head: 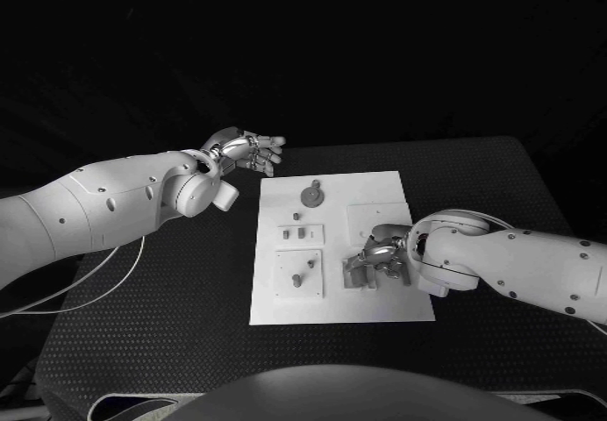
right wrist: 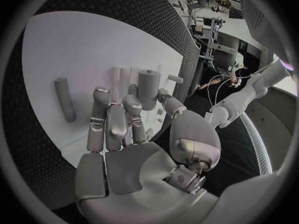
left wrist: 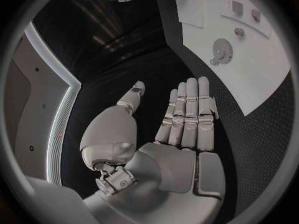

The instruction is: Assemble the parts on the task board

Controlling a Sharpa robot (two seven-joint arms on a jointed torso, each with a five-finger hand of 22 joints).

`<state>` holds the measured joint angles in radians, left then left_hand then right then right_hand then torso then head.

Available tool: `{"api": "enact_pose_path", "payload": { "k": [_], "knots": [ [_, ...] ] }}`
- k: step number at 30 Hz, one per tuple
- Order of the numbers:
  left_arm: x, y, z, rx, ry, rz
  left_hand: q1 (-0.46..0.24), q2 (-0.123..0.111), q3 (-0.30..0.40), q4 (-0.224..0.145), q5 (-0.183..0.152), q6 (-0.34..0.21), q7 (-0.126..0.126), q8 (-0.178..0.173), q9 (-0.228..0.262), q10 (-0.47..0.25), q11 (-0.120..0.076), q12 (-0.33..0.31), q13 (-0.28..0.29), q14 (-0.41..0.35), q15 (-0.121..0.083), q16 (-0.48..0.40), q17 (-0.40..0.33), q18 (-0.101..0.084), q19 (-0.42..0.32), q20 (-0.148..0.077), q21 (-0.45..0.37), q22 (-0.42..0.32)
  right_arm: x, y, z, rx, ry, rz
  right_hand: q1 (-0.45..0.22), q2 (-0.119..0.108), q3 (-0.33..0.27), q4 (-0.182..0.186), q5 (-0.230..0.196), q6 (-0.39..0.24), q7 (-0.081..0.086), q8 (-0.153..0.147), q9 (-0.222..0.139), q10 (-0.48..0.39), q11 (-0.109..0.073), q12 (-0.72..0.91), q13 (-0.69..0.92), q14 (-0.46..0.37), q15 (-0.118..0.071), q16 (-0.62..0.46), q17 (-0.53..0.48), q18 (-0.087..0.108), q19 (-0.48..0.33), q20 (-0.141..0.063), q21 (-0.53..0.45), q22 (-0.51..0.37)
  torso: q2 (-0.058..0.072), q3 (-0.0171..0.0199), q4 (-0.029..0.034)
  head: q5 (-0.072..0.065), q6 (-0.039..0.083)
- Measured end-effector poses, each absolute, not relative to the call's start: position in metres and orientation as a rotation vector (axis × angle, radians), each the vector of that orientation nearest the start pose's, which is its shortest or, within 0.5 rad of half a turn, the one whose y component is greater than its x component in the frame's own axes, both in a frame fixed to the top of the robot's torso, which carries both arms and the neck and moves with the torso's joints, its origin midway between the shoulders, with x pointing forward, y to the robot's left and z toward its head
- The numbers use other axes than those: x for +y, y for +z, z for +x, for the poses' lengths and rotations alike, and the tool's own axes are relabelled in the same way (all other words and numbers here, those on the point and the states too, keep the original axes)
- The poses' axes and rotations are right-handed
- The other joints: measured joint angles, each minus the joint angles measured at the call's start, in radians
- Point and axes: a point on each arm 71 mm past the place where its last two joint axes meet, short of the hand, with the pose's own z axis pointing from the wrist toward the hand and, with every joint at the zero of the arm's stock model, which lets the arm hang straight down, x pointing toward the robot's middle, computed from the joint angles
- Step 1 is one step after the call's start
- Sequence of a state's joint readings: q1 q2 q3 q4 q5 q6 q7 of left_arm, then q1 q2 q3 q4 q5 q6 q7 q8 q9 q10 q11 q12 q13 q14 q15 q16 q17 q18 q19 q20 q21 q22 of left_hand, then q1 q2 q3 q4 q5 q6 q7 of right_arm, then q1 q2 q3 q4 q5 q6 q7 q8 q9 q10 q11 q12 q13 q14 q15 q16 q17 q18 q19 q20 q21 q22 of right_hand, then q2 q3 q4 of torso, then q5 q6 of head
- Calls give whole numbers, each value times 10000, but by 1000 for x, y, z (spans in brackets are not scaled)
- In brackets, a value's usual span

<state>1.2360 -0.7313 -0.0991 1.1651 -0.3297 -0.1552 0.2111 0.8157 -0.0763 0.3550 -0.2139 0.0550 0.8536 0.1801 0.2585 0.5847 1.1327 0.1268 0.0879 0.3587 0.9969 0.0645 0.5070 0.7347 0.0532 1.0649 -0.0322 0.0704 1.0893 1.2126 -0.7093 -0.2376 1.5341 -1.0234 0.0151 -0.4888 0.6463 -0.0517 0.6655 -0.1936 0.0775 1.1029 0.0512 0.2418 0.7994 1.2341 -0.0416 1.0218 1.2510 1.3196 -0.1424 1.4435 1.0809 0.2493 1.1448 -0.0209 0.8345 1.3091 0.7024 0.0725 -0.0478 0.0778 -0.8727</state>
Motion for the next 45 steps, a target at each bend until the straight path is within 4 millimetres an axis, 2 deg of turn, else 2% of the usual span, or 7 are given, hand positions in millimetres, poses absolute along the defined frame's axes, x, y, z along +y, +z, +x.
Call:
{"api": "enact_pose_path", "payload": {
  "k": [4,10,32,37,45],
  "knots": [
    [254,-209,544,16823,-12025,-8562,0,0,0,0,0,0,0,0,0,0,0,0,0,0,0,0,0,-1,0,0,0,0,-154,-281,438,24155,4822,1007,-1,-1,-28,29,-1,-6,6,0,0,0,0,0,0,-2,2,0,0,1,0,0,0,0,0,0,1,-4,0],
    [253,-209,544,16837,-12027,-8563,0,0,0,0,0,0,0,0,0,0,0,0,0,0,0,0,-1,-6,0,0,0,1,-154,-282,439,24159,4788,982,-222,-141,-31,130,0,-7,7,-36,8,-16,-16,0,-23,-18,4,0,-62,3,0,0,0,0,0,-3,2,-1,0],
    [253,-209,544,16870,-12039,-8564,0,0,0,0,0,0,0,0,0,0,0,0,0,0,0,-26,21,-25,0,0,0,-8,-153,-282,439,24221,4773,930,-237,-158,-31,130,-1,-24,24,-37,17,-65,5,0,-22,-62,-2,0,-76,45,-15,15,0,0,-5,-3,-3,4,0],
    [253,-209,544,16874,-12036,-8566,-9,9,0,0,0,0,0,0,0,0,0,0,0,0,0,-39,20,79,0,1,0,-8,-153,-282,438,24248,4771,909,-251,-171,-32,129,-2,-24,24,-35,13,-65,4,0,-22,-63,0,0,-76,43,-16,16,0,0,-5,-3,-3,1,0],
    [253,-209,544,16880,-12039,-8566,-40,39,0,0,0,0,0,0,0,0,0,0,0,0,0,-39,20,79,0,2,0,-16,-154,-282,437,24271,4774,902,-262,-183,-32,129,-2,-25,25,-31,7,-64,3,0,-21,-69,11,0,-76,39,-16,16,0,0,-3,-3,1,21,0]
  ]
}}
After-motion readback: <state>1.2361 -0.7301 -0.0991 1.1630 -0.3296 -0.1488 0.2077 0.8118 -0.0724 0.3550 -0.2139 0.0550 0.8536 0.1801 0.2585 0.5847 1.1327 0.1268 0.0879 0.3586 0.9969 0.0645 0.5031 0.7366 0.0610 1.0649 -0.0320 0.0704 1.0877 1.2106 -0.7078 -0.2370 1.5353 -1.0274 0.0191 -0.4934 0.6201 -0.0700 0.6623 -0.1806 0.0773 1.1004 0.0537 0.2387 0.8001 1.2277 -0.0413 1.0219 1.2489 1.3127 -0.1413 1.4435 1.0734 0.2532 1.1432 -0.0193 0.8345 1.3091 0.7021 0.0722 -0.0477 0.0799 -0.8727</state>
